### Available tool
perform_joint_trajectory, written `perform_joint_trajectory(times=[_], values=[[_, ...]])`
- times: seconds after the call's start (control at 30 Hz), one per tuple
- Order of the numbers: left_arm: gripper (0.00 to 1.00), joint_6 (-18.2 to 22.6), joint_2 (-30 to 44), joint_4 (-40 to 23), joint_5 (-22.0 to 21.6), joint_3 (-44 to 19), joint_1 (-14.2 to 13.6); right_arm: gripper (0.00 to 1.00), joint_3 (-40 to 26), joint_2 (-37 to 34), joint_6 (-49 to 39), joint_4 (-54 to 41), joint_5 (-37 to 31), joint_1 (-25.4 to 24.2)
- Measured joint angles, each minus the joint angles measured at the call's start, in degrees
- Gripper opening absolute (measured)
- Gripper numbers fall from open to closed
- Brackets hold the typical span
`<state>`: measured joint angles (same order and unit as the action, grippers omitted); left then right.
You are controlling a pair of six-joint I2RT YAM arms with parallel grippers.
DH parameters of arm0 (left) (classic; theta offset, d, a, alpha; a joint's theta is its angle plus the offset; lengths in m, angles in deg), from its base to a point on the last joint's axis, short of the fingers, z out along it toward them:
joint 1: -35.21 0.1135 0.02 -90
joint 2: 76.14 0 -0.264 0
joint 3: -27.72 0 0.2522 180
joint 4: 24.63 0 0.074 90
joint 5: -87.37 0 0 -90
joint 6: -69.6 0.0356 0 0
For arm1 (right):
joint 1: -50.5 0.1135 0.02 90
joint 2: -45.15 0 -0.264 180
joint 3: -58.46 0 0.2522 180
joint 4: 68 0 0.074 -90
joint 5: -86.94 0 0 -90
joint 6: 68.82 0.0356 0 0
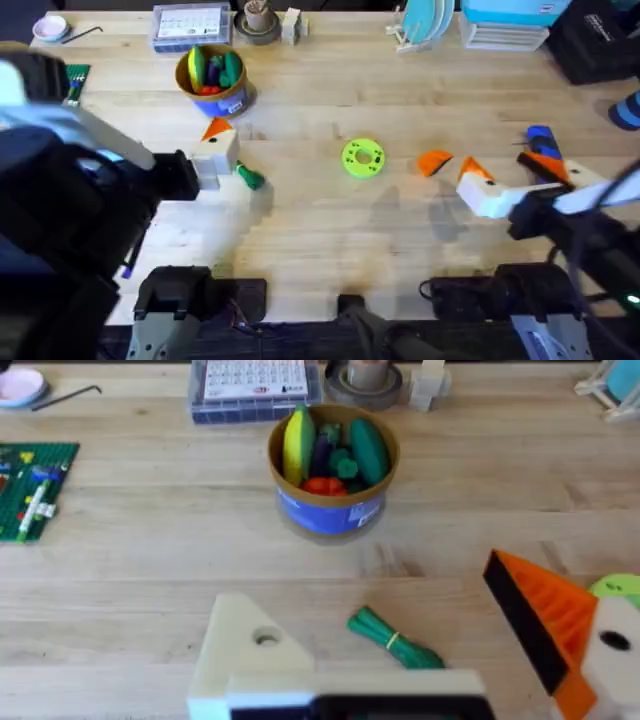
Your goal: Pick up the gripper from the table and insert it into the empty holder that is missing its gripper. Then pick up a screw, insert it into the mounting hole, and use the screwdriver to tighten it. Finally, clean up the table by picking up the vegetable and placing it into the bucket.
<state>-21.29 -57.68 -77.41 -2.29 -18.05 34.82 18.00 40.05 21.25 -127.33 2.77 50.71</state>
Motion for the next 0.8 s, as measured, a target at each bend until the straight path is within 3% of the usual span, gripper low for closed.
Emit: perform_joint_trajectory(times=[0.17,0.33,0.5,0.8], values=[[0.993,-0.06,9.44,-9.70,1.78,-11.87,0.00,0.994,-9.68,-3.92,1.28,-2.36,2.19,0.00],[0.993,-0.10,13.09,-10.85,8.08,-20.54,0.00,0.994,-17.38,-8.55,2.58,-8.11,3.54,0.00],[0.993,-0.22,12.94,-12.71,12.56,-22.25,0.00,0.994,-23.55,-14.25,3.39,-13.01,4.15,0.00],[0.992,-2.03,16.35,-12.20,14.44,-18.57,0.00,0.994,-28.02,-23.93,3.83,-15.73,4.47,0.00]])
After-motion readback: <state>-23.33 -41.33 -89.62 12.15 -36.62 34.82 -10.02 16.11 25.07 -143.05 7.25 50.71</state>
